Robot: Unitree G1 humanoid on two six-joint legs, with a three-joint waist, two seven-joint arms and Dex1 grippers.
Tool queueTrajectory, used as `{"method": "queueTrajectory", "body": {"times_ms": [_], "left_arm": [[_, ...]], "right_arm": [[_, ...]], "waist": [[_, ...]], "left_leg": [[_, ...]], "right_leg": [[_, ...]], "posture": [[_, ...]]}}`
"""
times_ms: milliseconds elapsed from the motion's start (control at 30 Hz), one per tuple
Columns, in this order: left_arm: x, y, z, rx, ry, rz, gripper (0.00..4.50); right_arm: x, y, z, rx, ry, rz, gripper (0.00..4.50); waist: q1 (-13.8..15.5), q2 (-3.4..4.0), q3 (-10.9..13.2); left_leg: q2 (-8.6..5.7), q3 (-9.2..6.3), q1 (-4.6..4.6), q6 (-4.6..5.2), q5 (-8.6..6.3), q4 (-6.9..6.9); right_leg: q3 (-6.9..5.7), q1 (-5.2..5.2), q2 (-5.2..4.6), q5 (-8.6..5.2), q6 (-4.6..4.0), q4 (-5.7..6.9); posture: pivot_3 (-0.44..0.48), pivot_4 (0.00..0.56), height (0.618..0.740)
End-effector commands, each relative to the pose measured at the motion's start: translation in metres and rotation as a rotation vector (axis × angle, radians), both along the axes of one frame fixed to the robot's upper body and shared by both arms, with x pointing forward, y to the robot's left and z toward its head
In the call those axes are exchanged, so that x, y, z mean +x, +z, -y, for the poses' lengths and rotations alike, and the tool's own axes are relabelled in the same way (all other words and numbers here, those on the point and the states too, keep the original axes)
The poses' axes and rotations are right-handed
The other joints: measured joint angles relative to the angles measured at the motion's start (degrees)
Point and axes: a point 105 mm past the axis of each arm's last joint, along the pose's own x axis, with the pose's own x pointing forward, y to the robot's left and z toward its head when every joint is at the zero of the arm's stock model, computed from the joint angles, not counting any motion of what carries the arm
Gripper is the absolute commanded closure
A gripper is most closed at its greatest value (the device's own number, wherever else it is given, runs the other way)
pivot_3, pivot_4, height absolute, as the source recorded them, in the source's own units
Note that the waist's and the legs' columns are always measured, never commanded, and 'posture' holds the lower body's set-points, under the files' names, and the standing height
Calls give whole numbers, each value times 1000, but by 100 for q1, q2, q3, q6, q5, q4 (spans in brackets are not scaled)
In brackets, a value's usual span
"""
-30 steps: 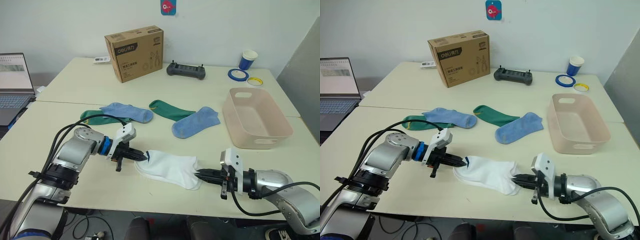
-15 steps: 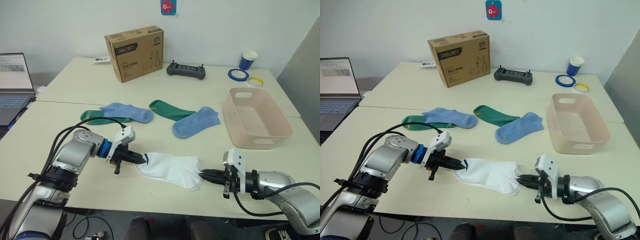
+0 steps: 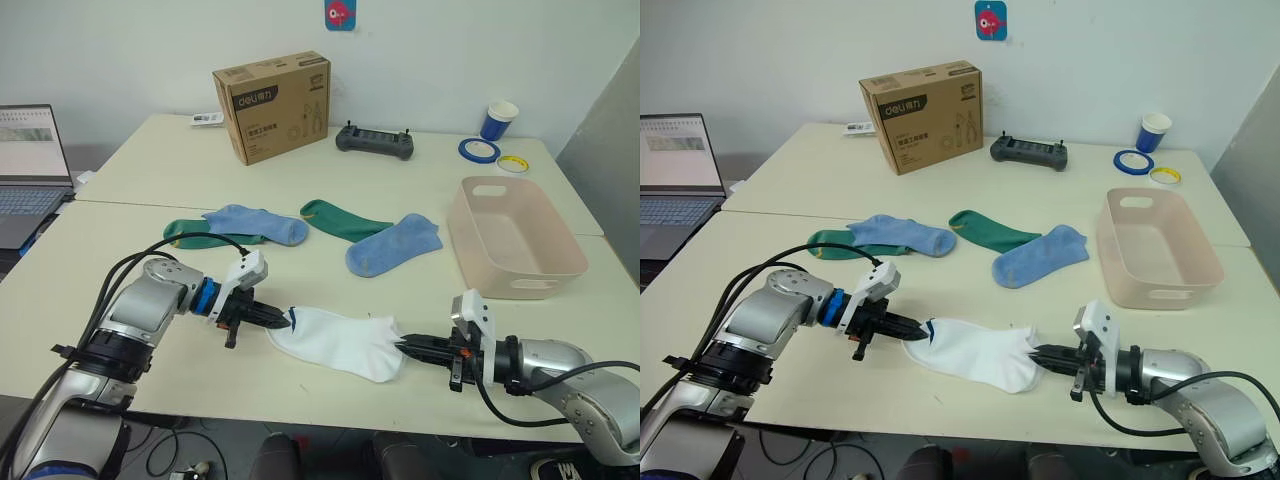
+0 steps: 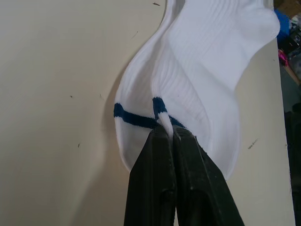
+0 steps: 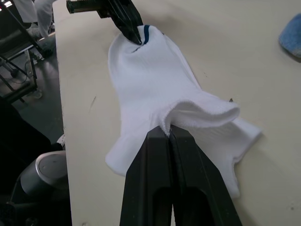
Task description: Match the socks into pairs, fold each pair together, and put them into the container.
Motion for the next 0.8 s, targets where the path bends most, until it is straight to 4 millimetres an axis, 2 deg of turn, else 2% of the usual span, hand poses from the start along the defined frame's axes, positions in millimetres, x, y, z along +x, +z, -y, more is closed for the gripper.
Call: {"method": "queueTrajectory", "body": {"times_ms": [33, 533, 800], "left_arm": [[8, 14, 2, -22, 5, 53, 4500], [10, 14, -1, -16, -5, 53, 4500], [7, 8, 1, -11, -7, 47, 4500]], "right_arm": [[2, 6, 2, -7, 5, 49, 4484], [8, 7, 2, 22, -28, 60, 4484], [10, 1, 7, -19, -35, 71, 4484]], "waist": [[0, 0, 0], [0, 0, 0], [0, 0, 0]], "left_leg": [[0, 0, 0, 0, 0, 0], [0, 0, 0, 0, 0, 0], [0, 0, 0, 0, 0, -1]], "right_leg": [[0, 0, 0, 0, 0, 0], [0, 0, 0, 0, 0, 0], [0, 0, 0, 0, 0, 0]], "posture": [[0, 150, 740], [0, 150, 740], [0, 150, 740]]}}
